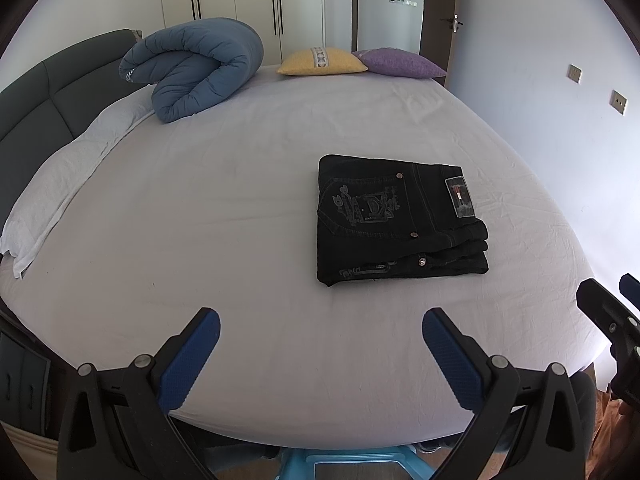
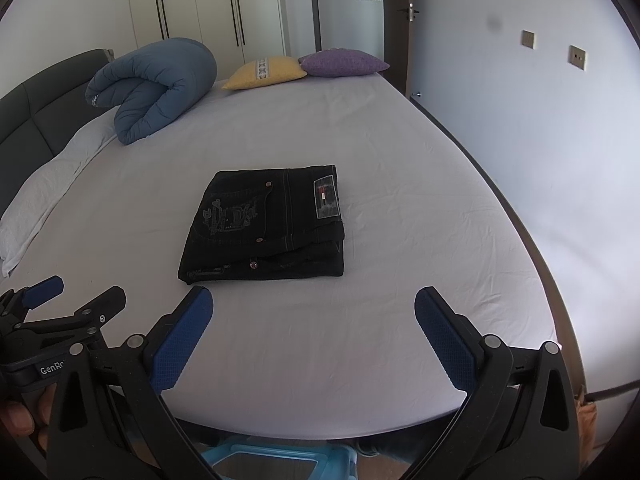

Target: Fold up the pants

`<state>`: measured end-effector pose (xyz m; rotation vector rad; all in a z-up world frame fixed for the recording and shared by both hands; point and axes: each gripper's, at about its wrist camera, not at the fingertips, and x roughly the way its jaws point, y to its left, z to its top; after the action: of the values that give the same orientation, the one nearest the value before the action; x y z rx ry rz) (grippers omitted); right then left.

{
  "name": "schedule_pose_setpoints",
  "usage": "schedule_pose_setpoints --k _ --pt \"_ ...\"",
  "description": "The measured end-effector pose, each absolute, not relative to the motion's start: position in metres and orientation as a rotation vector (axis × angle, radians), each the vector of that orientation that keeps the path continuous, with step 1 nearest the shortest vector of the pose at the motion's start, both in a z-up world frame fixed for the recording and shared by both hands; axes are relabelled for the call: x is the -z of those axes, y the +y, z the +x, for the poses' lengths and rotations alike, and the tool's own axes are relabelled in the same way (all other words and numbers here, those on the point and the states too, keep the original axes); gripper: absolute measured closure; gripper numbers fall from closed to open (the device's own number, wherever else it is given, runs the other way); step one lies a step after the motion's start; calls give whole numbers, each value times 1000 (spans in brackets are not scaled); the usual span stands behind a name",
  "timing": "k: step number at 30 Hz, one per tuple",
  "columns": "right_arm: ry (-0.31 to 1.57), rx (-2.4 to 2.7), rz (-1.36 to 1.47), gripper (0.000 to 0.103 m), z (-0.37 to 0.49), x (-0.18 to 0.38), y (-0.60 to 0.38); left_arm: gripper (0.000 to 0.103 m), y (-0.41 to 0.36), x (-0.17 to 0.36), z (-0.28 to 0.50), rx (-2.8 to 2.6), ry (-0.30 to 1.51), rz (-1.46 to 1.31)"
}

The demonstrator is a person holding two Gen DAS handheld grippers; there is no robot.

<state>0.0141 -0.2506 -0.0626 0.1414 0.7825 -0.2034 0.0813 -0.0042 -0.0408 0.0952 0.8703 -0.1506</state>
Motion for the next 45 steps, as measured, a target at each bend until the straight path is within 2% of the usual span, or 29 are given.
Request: schedule_pose_setpoints --k 45 --pt "791 202 143 0 9 71 -246 0 -7 46 77 155 887 82"
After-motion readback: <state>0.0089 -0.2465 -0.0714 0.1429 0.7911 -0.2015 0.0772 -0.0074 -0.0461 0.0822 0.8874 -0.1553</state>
